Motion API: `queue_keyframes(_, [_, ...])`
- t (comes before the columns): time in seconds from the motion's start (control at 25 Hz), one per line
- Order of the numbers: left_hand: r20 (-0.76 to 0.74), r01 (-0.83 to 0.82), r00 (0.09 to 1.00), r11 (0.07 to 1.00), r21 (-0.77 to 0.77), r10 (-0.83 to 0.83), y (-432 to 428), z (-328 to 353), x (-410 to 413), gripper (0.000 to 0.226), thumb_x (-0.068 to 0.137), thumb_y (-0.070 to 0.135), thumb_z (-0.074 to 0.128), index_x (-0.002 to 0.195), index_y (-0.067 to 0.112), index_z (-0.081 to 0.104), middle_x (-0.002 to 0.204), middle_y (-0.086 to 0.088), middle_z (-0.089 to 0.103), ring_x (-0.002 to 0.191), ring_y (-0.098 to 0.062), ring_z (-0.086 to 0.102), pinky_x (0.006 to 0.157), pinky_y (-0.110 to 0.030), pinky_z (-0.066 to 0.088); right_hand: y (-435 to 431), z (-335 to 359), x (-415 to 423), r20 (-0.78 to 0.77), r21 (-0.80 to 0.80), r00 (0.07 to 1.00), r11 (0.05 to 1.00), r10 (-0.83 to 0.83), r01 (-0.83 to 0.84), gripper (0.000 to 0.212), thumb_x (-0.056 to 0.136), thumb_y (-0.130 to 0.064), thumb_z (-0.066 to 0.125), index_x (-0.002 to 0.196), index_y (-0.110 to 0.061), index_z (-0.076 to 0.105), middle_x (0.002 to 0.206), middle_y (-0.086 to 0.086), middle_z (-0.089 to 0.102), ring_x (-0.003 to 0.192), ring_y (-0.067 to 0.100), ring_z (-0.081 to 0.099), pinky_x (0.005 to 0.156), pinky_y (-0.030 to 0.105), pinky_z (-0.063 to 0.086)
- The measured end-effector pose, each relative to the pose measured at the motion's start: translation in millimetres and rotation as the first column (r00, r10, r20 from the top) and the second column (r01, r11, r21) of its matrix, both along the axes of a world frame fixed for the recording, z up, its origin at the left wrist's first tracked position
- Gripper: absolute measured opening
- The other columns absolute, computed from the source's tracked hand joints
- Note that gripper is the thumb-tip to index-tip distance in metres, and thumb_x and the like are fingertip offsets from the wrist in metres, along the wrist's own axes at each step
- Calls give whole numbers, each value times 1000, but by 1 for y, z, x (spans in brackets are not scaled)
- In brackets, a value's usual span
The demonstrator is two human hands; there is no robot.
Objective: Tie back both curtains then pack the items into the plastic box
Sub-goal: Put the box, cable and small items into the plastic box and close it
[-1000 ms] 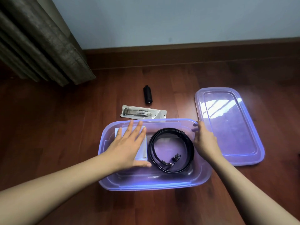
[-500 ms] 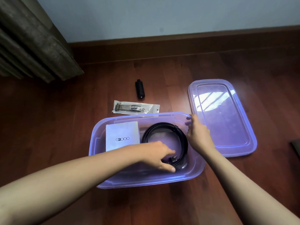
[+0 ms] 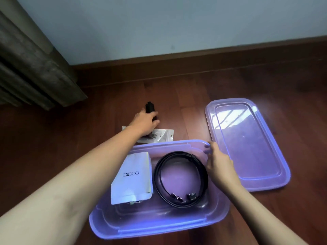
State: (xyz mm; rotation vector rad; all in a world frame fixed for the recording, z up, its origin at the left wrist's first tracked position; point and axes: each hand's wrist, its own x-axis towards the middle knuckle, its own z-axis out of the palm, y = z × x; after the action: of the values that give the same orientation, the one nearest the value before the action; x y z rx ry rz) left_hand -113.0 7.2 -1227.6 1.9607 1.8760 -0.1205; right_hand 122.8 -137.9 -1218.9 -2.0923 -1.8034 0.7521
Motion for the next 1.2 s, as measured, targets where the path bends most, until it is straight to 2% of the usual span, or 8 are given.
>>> queue_keyframes(0.16, [35,-51,998,994,101,48,10,-5,5,28,93,24,53,120,16,59,121,-24,57,110,-42,54,91,-37,44,0,-1,0,10,-8,1000,1000,-2,2,36,89,-2,33,118,-22,41,124,-2,63,102,37,58,70,32,30])
queue_keyframes(0.28, [308,-152,947,974,166,95,-3,14,13,21,86,19,62,104,23,70,110,-9,68,100,-22,61,87,-26,43,-1,0,0,4,-15,1000,1000,-8,8,35,89,-3,34,117,-22,41,124,-2,63,101,38,58,70,32,30])
queue_keyframes(0.36, [570,-51,822,994,95,-12,-28,39,12,19,81,16,67,92,31,73,84,6,71,76,-3,59,76,-19,44,-1,-1,-1,-1,-23,1000,1000,-4,4,37,88,-3,34,118,-24,40,124,-2,63,101,38,58,69,32,30])
queue_keyframes(0.44, [650,236,738,972,8,-184,-59,67,9,24,77,9,67,87,30,74,78,11,71,70,0,61,73,-18,48,-1,-1,0,-6,-21,1000,1000,-6,6,37,88,-3,35,118,-24,40,123,-3,63,101,38,58,69,32,30])
queue_keyframes(0.6, [176,765,591,616,187,-787,-91,93,15,26,73,23,50,87,23,72,88,2,69,73,-13,59,67,-27,48,-2,3,-1,-15,-18,1000,1000,-5,4,37,88,-3,34,117,-24,40,124,-3,63,103,37,58,70,31,30])
queue_keyframes(0.8, [37,875,484,484,-12,-874,-131,66,59,23,76,16,63,98,12,69,98,-11,64,83,-32,59,63,-30,35,-3,7,-2,-2,-16,1000,1000,0,0,35,88,-3,33,117,-22,41,124,-2,63,102,37,57,70,32,30])
queue_keyframes(1.08, [-144,756,603,620,-209,-784,-146,30,69,32,88,1,51,119,6,46,122,-20,39,94,-39,58,60,-42,40,-1,2,-1,18,-17,1000,1000,10,-9,36,87,-1,35,117,-20,40,120,1,64,100,37,58,70,33,31])
queue_keyframes(1.2, [116,770,638,636,-53,-762,-125,58,57,26,86,19,59,109,8,61,118,-15,56,97,-31,59,78,-38,44,-1,1,-1,1,0,1000,1000,11,-11,34,88,-3,35,116,-21,41,120,0,65,99,38,59,69,32,31])
